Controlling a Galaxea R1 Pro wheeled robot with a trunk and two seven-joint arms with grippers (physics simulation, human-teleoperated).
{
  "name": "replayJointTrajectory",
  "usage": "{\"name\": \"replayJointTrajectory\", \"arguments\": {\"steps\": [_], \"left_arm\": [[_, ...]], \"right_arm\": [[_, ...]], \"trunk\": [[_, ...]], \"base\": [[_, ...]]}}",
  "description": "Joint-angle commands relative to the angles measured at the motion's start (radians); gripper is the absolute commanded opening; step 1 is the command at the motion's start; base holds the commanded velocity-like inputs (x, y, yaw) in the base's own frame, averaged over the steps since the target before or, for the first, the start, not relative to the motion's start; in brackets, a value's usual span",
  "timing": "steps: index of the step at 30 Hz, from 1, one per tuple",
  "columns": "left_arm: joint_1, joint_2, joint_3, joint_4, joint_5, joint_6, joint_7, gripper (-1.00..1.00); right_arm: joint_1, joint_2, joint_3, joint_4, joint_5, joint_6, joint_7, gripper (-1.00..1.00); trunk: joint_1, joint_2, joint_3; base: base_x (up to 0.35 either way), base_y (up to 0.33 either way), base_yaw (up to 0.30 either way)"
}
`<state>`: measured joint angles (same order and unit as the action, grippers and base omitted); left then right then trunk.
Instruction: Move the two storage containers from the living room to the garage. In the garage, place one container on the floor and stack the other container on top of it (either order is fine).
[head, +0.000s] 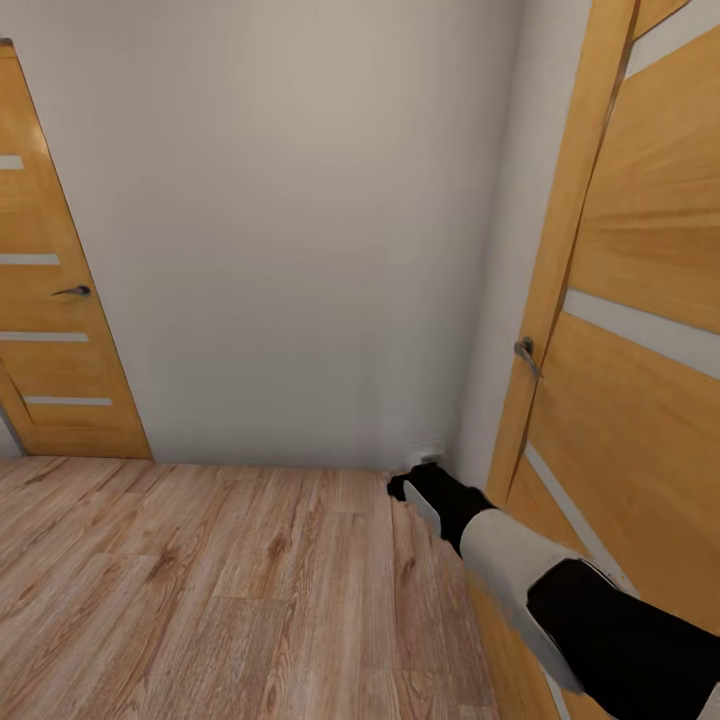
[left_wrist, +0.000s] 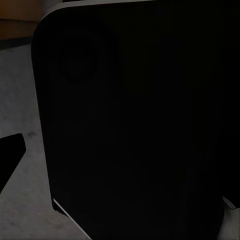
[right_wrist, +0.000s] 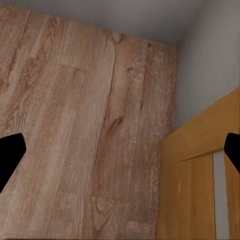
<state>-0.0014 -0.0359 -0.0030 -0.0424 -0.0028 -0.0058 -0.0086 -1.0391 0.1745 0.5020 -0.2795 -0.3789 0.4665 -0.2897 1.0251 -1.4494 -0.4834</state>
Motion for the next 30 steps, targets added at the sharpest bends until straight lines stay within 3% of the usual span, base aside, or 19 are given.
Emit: {"name": "replayJointTrajectory", "arguments": {"steps": [1, 8, 11, 17, 30], "left_arm": [[0.0, 0.0, 0.0, -0.001, 0.0, -0.001, -0.001, 1.0], [0.0, 0.001, -0.001, -0.001, 0.0, 0.0, -0.001, 1.0], [0.0, 0.001, -0.001, -0.001, 0.0, -0.001, -0.001, 1.0], [0.0, 0.001, 0.0, -0.001, 0.0, -0.001, -0.001, 1.0], [0.0, 0.002, 0.0, -0.001, 0.0, 0.0, -0.001, 1.0]], "right_arm": [[0.02, 0.0, 0.006, -0.001, -0.006, -0.018, -0.004, 1.0], [0.119, 0.0, 0.005, 0.007, -0.006, -0.077, 0.003, 1.0], [0.191, 0.0, 0.006, 0.012, -0.003, -0.146, 0.018, 1.0], [0.255, 0.0, 0.007, 0.018, 0.003, -0.171, 0.068, 1.0], [0.278, 0.0, 0.007, 0.063, 0.005, -0.191, 0.078, 1.0]], "trunk": [[0.0, -0.001, -0.001], [0.0, -0.001, -0.001], [0.0, -0.001, -0.001], [0.0, -0.001, -0.001], [0.0, -0.001, -0.001]], "base": [[0.0, 0.0, 0.0], [0.0, 0.0, 0.0], [0.0, 0.0, 0.0], [0.0, 0.0, 0.0], [0.0, 0.0, 0.0]]}}
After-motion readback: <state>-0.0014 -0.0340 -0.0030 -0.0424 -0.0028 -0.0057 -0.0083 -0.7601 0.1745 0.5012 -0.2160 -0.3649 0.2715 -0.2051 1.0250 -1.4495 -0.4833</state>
